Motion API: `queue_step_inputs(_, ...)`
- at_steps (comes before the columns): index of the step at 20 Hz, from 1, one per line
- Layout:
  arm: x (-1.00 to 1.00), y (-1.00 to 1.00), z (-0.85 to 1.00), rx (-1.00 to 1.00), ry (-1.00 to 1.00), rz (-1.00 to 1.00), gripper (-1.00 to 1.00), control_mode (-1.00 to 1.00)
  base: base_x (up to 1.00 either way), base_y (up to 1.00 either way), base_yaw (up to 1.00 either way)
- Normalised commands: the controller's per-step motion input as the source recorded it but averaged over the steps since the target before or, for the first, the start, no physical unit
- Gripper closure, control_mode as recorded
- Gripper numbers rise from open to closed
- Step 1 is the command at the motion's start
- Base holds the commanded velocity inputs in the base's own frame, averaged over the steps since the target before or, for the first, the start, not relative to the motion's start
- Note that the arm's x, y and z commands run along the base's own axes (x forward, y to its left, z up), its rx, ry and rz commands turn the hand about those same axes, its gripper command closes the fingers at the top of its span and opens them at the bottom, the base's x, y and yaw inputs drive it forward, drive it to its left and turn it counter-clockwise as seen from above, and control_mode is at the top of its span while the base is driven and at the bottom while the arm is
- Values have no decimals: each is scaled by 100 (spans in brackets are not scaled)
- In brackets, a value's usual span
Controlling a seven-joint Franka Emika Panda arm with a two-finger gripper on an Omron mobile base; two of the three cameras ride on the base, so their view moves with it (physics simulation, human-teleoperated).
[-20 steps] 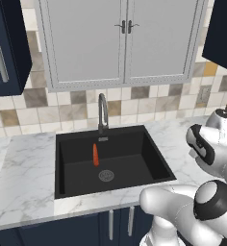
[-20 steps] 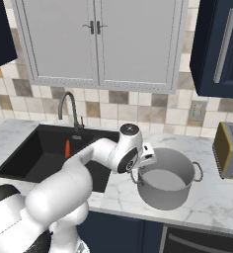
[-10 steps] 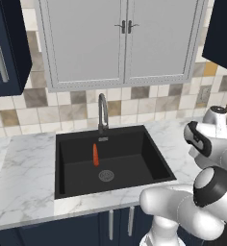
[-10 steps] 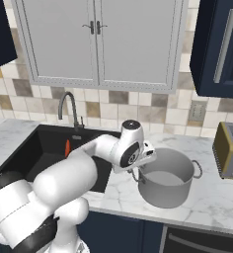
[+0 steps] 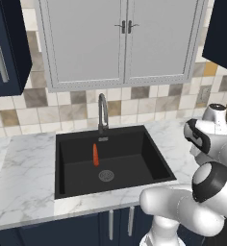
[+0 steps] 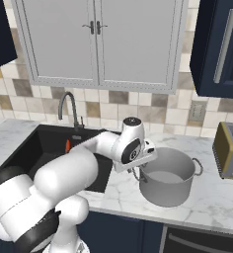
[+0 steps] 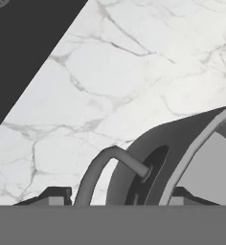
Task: Dump the carrot from the pot into the sink. Then turn on the water and wash the carrot. Then turn off the water and put the carrot back in the pot.
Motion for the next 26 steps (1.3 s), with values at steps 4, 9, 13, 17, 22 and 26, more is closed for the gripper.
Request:
queue_step_inputs(4,-9,8,12,0,2,0,-100,-100,0,0,0)
queue_step_inputs(9,-29,22,38,-2,0,-1,-100,-100,0,0,0)
queue_step_inputs(13,-56,29,81,-3,-2,-4,-100,-100,0,0,0)
queue_step_inputs(17,-65,39,98,-5,-5,-4,-100,-100,0,0,0)
queue_step_inputs(22,-45,50,88,-1,-7,0,-100,-100,0,0,0)
queue_step_inputs(26,-18,54,62,8,-5,0,-100,-100,0,0,0)
